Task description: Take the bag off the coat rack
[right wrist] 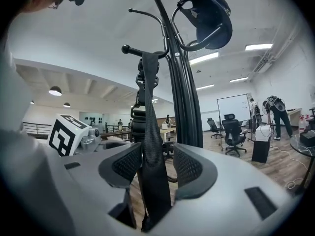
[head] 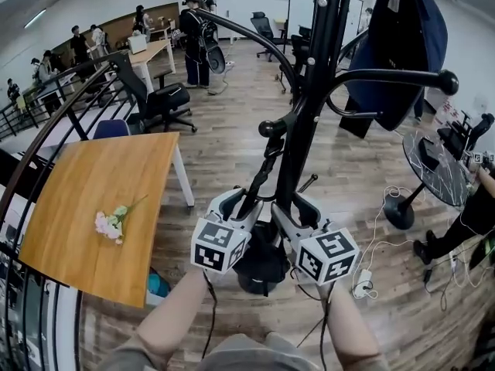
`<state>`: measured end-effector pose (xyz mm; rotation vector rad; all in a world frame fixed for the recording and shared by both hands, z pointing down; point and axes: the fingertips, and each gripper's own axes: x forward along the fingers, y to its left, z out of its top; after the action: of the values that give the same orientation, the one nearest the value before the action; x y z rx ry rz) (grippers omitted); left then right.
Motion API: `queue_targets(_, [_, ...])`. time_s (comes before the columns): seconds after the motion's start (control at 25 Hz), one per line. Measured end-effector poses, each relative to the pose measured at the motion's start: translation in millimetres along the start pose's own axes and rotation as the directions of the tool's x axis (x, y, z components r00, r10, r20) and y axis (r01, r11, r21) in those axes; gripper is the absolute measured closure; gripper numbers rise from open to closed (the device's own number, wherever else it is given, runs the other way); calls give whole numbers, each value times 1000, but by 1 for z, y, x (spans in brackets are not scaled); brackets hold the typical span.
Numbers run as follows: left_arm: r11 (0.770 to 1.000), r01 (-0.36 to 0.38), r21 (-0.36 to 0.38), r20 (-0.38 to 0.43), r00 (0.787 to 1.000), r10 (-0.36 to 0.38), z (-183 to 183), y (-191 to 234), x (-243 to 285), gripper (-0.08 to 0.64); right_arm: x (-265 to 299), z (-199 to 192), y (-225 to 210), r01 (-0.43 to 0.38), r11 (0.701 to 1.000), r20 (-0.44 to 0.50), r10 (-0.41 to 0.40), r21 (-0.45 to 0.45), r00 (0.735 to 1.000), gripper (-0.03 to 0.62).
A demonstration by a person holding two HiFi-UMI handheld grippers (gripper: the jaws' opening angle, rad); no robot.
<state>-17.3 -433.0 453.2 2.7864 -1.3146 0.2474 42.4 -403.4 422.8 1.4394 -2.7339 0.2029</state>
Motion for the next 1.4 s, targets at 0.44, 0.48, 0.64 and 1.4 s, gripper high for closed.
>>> queue_targets(0.44, [995, -78, 56, -14, 997, 78, -2, 13, -9, 543, -7, 8, 4, -101, 990, 34, 98, 98, 995, 560])
queue_targets(0.48, [995, -88, 47, -1, 996, 88, 4, 16, -15, 543, -9, 14, 6, -111, 988, 46, 106, 104, 993, 560])
queue_targets(0.64, [992, -123, 33, 32, 992, 122, 35, 27, -36, 543, -19, 47, 14, -155, 985, 84, 149, 72, 985, 560])
queue_targets(1.4, [945, -323, -56, 200, 923, 328, 143, 69, -164, 543, -50, 149, 74, -304, 950, 168, 312, -71, 935, 561])
